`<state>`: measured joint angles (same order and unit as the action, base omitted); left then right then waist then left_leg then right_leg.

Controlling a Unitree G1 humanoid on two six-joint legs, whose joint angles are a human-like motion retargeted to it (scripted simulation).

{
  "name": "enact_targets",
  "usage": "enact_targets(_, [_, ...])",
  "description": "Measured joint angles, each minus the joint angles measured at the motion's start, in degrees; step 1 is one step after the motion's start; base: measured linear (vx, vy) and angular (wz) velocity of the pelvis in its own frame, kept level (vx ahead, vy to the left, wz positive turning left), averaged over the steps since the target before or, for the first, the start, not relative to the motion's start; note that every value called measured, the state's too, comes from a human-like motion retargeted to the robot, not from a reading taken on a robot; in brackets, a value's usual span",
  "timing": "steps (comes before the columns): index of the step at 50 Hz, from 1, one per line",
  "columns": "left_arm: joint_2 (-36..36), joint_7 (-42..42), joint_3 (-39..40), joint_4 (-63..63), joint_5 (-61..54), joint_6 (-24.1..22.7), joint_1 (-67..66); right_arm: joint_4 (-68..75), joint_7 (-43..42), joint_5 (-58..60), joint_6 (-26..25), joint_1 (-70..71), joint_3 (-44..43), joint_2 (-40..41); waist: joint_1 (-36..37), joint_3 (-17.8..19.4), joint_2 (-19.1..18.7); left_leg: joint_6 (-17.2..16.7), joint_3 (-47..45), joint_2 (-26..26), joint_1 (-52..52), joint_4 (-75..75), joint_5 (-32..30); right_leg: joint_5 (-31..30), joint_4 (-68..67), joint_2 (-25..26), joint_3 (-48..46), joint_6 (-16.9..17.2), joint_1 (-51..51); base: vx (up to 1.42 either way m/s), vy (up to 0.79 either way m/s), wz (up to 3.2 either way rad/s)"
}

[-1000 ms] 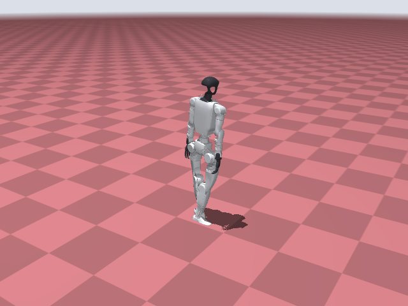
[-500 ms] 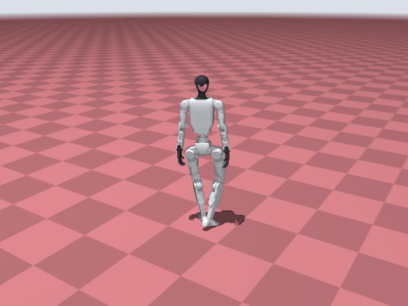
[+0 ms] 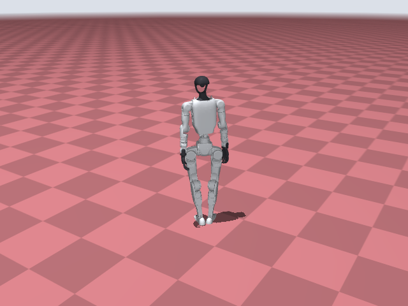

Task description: Upper body actions

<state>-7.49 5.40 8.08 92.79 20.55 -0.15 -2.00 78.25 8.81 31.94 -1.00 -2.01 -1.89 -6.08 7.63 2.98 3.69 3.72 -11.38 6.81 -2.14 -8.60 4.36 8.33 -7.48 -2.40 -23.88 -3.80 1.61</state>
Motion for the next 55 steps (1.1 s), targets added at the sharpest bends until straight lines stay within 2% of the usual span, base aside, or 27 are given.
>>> enact_targets(3, [0.0, 0.0, 2.1, 0.7, -1.8, 0.4, -0.7, 0.2, -0.4, 1.3, 0.3, 0.4, 0.5, -0.1, 0.3, -0.2, 0.6, -0.6, 1.0, 0.4, -1.5, -3.2, -0.8, -0.4, -0.8, -0.4, 2.5, 0.1, 1.5, -0.06, 0.02, -0.66])
enact_targets(6, [0.6, -0.4, 3.2, 0.5, -3.3, 0.5, -1.2, 0.8, -1.1, 2.3, 0.1, 0.5, 1.1, -0.5, 2.4, 0.2, 1.2, -0.1, 11.6, 2.8, -3.1, -5.7, -2.0, -1.8, -1.2, -0.5, 6.7, 0.1, 3.0, -0.09, 0.06, -1.42])
enact_targets(8, [1.0, -0.8, 3.2, 0.3, -4.2, 0.2, -1.3, 1.1, -1.3, 2.6, 0.0, 0.4, 1.4, -0.7, 4.6, 0.9, 1.5, -1.3, 19.9, 4.4, -3.0, -6.1, -2.4, -3.2, -1.1, 0.0, 10.3, -0.1, 4.0, -0.09, 0.07, -2.16])
enact_targets(10, [1.1, -0.9, 1.8, 0.0, -4.7, -0.4, -1.0, 1.3, -1.1, 2.7, -0.2, 0.4, 1.6, -0.9, 6.5, 1.9, 1.5, -3.0, 23.9, 4.3, -2.3, -5.5, -1.8, -5.4, -0.8, 0.9, 14.2, 0.0, 4.7, -0.12, 0.06, -2.12])
enact_targets(11, [0.9, -1.1, 0.5, -0.3, -3.9, -0.7, -0.6, 1.3, -1.2, 2.6, -0.4, 0.5, 1.5, -0.9, 5.6, 2.4, 1.3, -1.8, 23.9, 4.2, -1.7, -4.5, -0.8, -6.3, -0.3, 1.1, 14.7, 0.1, 4.7, -0.18, 0.06, -1.38])
enact_targets(12, [0.8, -1.4, -0.9, -0.8, -3.0, -1.1, -0.3, 1.4, -1.3, 2.4, -0.4, 0.6, 1.3, -1.0, 4.2, 2.8, 1.1, -0.4, 22.0, 3.6, -1.1, -3.2, -0.1, -7.1, 0.2, 1.3, 14.7, 0.2, 4.8, -0.25, 0.07, -0.64])
enact_targets(13, [0.5, -1.8, -2.4, -1.4, -1.6, -1.5, 0.1, 1.5, -1.5, 2.2, -0.4, 0.9, 1.2, -1.0, 1.9, 3.0, 0.7, 1.4, 16.4, 2.0, -0.4, -1.6, 0.2, -7.5, 0.6, 1.5, 13.9, 0.3, 4.8, -0.27, 0.07, -0.44])
enact_targets(15, [-0.1, -2.5, -5.5, -2.6, 1.3, -2.5, 0.8, 1.7, -1.8, 1.5, -0.1, 1.0, 1.3, -1.1, -2.7, 2.5, -0.6, 1.4, 10.3, -1.2, 0.3, 1.3, -0.7, -7.6, 0.9, 3.1, 12.8, 0.0, 6.1, -0.3, 0.06, -0.52])
enact_targets(17, [-1.2, -3.0, -8.5, -3.5, 3.1, -3.2, 1.6, 2.3, -2.7, -0.1, 0.0, 1.1, 2.0, -0.9, -6.3, 2.2, -1.1, 1.3, 10.4, -1.7, -0.5, 1.5, -1.0, -5.5, 1.0, 3.1, 10.2, -1.0, 7.4, -0.36, 0.0, -1.16])
enact_targets(20, [-3.1, -3.1, -11.3, -4.5, 4.2, -3.5, 3.3, 3.5, -4.1, -2.3, 0.7, 1.4, 2.7, -0.6, -6.5, 3.9, -0.5, 1.3, 4.7, -3.1, 0.9, 2.1, -0.1, -1.5, 1.1, 1.6, 4.2, -1.6, 7.9, -0.41, -0.04, -2.53])
enact_targets(22, [-3.5, -3.5, -10.9, -4.2, 5.5, -3.2, 3.4, 3.8, -3.2, -1.0, 0.4, 1.2, 2.4, -0.6, -3.7, 3.7, 0.1, 1.0, -3.4, -4.4, 2.6, 3.6, 0.7, 1.1, 1.2, 1.1, 0.1, -1.9, 8.7, -0.41, -0.09, -3.79])
enact_targets(25, [-3.3, -3.8, -9.7, -3.1, 5.2, -3.0, 2.1, 4.0, -3.4, 1.9, 0.1, 1.1, 2.0, -1.0, -3.0, 1.8, 0.1, 0.3, -12.7, -5.6, 4.5, 5.7, 2.3, 4.6, 2.0, 0.1, -10.4, -1.6, 9.6, -0.33, -0.12, -3.69])
enact_targets(31, [-1.7, -2.9, -9.1, -1.6, 4.5, -1.9, -0.4, 4.6, -2.7, -1.5, 0.2, 4.9, 1.5, -2.3, -9.6, -1.0, -1.9, -2.3, -31.8, -5.8, 8.9, 9.4, 6.5, 9.6, 3.3, -0.2, -35.4, 2.0, 8.8, -0.44, -0.15, -3.56])
enact_targets(35, [0.5, -3.4, -9.1, -2.3, 6.6, -2.0, -1.6, 6.5, -2.3, -8.3, -2.0, 8.9, -1.4, -2.2, -11.2, -3.7, -3.9, -6.9, -49.1, -5.6, 11.6, 9.0, 10.6, 8.8, 5.3, 2.3, -51.5, 4.8, 6.9, -0.32, -0.13, -3.93])
enact_targets(38, [1.7, -3.2, -7.8, -3.0, 6.6, -2.0, -2.0, 7.7, -3.3, -14.4, -2.5, 10.4, -2.3, -1.4, -10.8, -5.2, -4.5, -10.6, -57.2, -4.3, 13.9, 8.0, 12.2, 4.1, 5.5, 4.1, -51.4, 3.7, 6.9, -0.06, -0.2, -3.75])
enact_targets(40, [2.2, -3.2, -7.3, -3.5, 6.4, -2.0, -2.4, 8.3, -2.9, -17.6, -2.3, 10.2, -2.0, -1.3, -10.9, -6.2, -5.1, -11.7, -58.9, -4.1, 15.7, 6.7, 11.9, 0.0, 5.1, 4.7, -46.9, -0.1, 7.5, 0.13, -0.17, -2.99])
enact_targets(42, [2.3, -3.1, -7.5, -3.8, 6.3, -1.9, -2.8, 8.9, -2.0, -18.1, -2.5, 8.9, -2.0, -1.3, -10.4, -7.1, -4.9, -12.0, -58.2, -3.7, 17.4, 4.2, 9.1, -1.3, 4.9, 5.0, -40.9, -2.8, 7.7, 0.28, -0.14, -2.4])
enact_targets(43, [2.2, -2.9, -7.9, -3.8, 6.5, -1.7, -2.8, 9.5, -1.6, -17.4, -2.7, 8.2, -2.3, -1.3, -10.8, -7.5, -4.4, -11.3, -58.3, -3.5, 18.6, 2.5, 6.8, -1.2, 4.6, 4.2, -39.1, -2.6, 7.2, 0.32, -0.24, -1.71])
enact_targets(45, [2.2, -2.6, -8.9, -3.4, 7.1, -0.9, -2.1, 10.8, -1.3, -15.4, -3.3, 6.7, -3.2, -1.3, -10.9, -8.1, -2.6, -7.2, -58.2, -3.3, 20.3, -2.2, 0.9, -1.3, 4.3, 1.8, -35.1, -1.7, 6.0, 0.3, -0.22, -1.48])
enact_targets(48, [2.6, -2.7, -10.2, -3.8, 6.6, -1.0, -1.1, 13.1, -3.1, -13.2, -3.8, 4.5, -3.5, -1.6, -8.8, -8.4, 2.7, 4.2, -55.1, -3.6, 20.3, -14.5, -6.7, -2.2, 4.6, -3.4, -27.0, -1.2, 4.7, 0.31, -0.16, -1.83])
enact_targets(50, [2.5, -1.8, -10.5, -5.9, 5.5, -2.0, -0.7, 14.9, -3.3, -12.2, -3.9, 4.1, -2.8, -1.8, -6.9, -7.4, 5.6, 10.0, -48.8, -5.9, 17.2, -26.7, -9.0, -2.8, 4.5, -5.9, -21.3, -1.3, 3.9, 0.26, -0.11, -2.1])
enact_targets(53, [2.8, -1.8, -9.5, -9.3, 4.8, -3.1, 0.4, 15.9, -2.9, -10.0, -5.3, 4.4, -1.9, -1.8, -5.1, -5.1, 6.0, 6.5, -35.5, -6.6, 8.9, -36.8, -7.3, -3.7, 4.5, -5.7, -14.2, -1.9, 3.4, 0.13, -0.11, -2.17])
enact_targets(55, [3.1, -2.7, -8.3, -10.5, 4.1, -3.6, 1.3, 15.7, -2.3, -8.7, -6.0, 4.9, -1.3, -1.9, -4.2, -3.8, 5.8, 5.8, -29.9, -6.4, 4.3, -39.6, -5.6, -4.6, 4.7, -5.3, -10.7, -2.2, 3.4, 0.05, -0.07, -2.11])
